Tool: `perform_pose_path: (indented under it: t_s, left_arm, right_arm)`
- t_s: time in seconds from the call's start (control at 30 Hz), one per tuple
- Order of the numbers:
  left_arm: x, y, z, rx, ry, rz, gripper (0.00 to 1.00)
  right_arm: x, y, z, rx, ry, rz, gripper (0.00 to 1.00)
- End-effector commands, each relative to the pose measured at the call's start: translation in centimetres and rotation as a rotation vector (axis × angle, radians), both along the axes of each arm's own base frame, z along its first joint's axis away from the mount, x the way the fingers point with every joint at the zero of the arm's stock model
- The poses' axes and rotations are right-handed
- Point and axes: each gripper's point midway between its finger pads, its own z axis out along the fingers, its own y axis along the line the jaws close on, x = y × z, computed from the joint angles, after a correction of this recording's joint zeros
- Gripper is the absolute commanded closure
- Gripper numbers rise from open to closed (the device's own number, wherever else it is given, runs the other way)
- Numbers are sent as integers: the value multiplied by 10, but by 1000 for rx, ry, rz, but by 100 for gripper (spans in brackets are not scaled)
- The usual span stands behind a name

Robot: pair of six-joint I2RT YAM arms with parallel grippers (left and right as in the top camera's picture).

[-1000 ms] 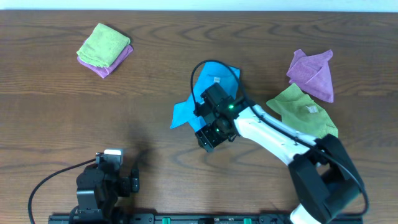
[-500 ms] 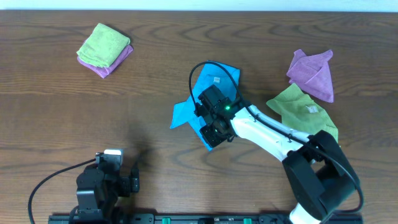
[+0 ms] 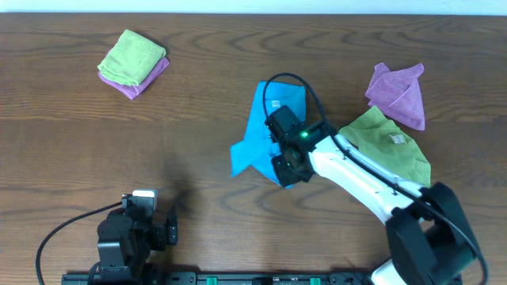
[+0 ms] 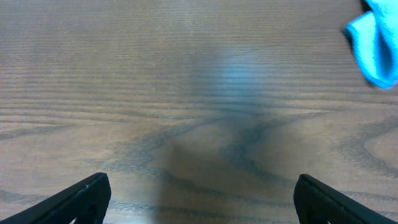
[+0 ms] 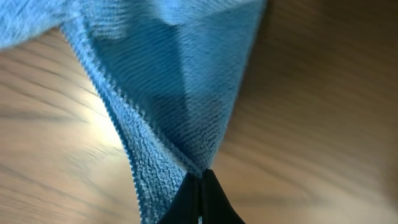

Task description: Fold the cloth

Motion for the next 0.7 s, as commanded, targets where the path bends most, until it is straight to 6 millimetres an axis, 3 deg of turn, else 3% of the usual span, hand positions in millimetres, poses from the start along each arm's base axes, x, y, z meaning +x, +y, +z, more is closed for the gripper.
perform_pose_path:
  t_s: [0.0,0.3,0.37,0.43,0.57,0.67]
  left_arm:
    - [-7,-1,-12,17,48,-21,5]
    - [-7,-1,-12,18,48,-21,5]
    - [-7,-1,-12,17,48,-21,5]
    - [-7,-1,-12,18,48,-21,5]
    - [-7,-1,-12,18,47,-21,5]
    - [-7,-1,-12,18,47,-21,5]
  right_arm:
    - [10,-28,12,-101,-78,-131,99]
    - [16,-88,22,-280,-122,-324,96]
    - [18,-99,23,-291,-119,-361,68]
    - [20,-105,23,-291,-116,-381,54]
    - [21,-99,26,-265,-114,-306,46]
    - [20,-70,30,-135,-99,-163,41]
